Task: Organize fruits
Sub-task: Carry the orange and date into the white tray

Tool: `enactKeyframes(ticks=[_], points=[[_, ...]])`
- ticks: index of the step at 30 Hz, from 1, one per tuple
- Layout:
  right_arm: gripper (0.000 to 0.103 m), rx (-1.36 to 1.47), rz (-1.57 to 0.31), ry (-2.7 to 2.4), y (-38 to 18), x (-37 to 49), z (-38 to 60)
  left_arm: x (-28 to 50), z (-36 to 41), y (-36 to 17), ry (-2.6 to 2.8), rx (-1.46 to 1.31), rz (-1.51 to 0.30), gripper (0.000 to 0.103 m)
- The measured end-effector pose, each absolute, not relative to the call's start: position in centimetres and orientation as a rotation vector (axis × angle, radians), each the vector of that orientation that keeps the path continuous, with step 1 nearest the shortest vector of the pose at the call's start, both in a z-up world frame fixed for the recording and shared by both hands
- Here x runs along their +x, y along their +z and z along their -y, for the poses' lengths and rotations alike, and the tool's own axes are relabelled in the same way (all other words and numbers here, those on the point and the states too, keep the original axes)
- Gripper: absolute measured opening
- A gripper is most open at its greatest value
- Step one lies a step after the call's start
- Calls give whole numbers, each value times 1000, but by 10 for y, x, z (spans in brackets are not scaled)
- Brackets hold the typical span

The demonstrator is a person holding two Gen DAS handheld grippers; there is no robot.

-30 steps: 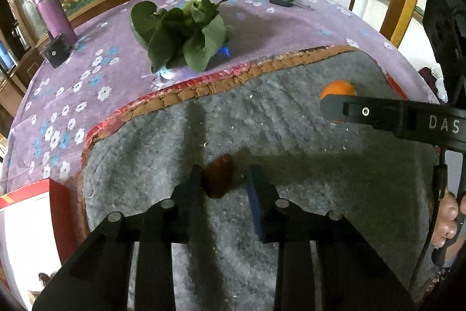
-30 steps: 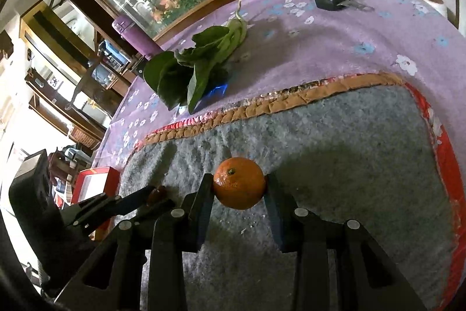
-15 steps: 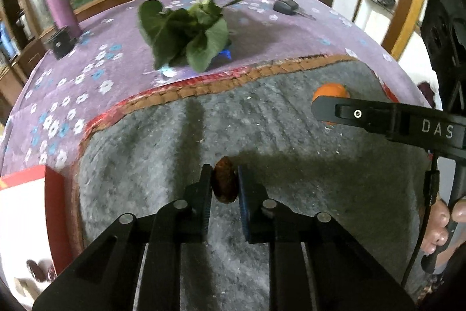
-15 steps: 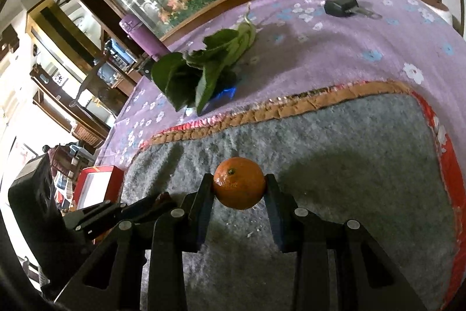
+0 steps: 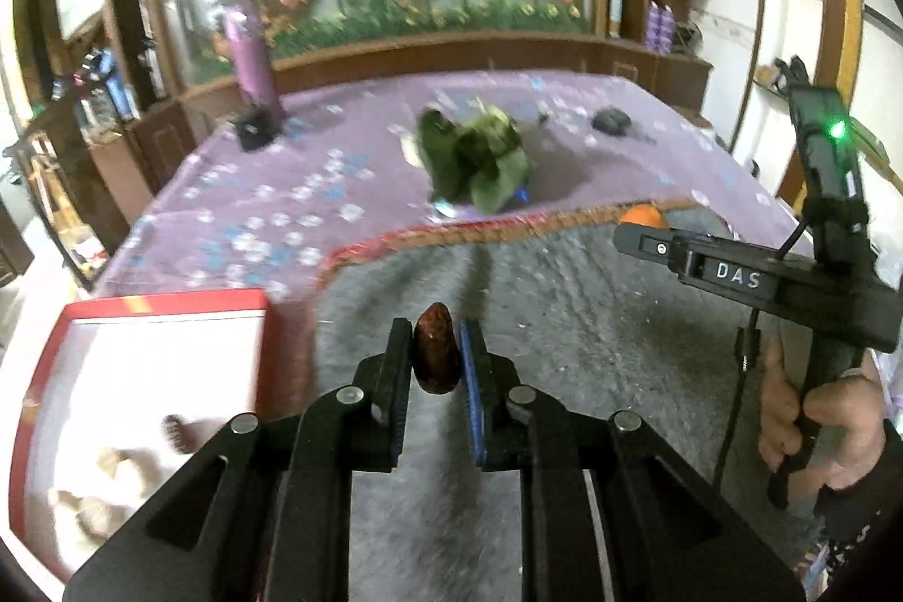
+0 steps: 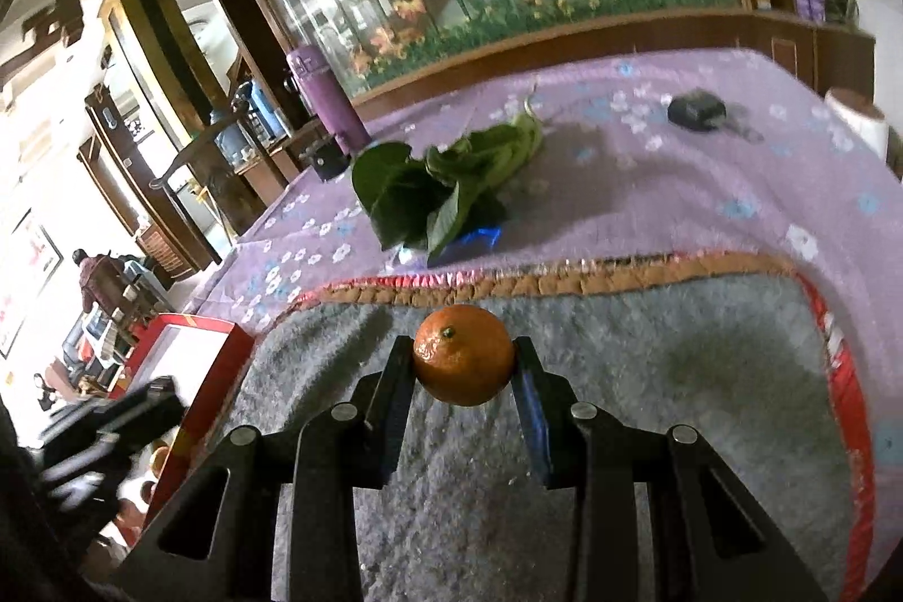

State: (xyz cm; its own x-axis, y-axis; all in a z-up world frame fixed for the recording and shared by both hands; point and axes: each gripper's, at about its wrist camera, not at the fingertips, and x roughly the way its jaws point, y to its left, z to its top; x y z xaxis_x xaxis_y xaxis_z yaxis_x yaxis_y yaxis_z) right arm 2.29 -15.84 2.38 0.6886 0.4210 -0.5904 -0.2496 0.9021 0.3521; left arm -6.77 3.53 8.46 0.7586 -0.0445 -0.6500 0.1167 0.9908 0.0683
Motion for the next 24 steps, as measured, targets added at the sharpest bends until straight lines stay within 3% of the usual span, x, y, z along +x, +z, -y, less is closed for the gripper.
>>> enactKeyframes(ticks=[24], points=[[35,119,-665,678,66,-56,-8,-141,-154,106,171,25,-561,14]])
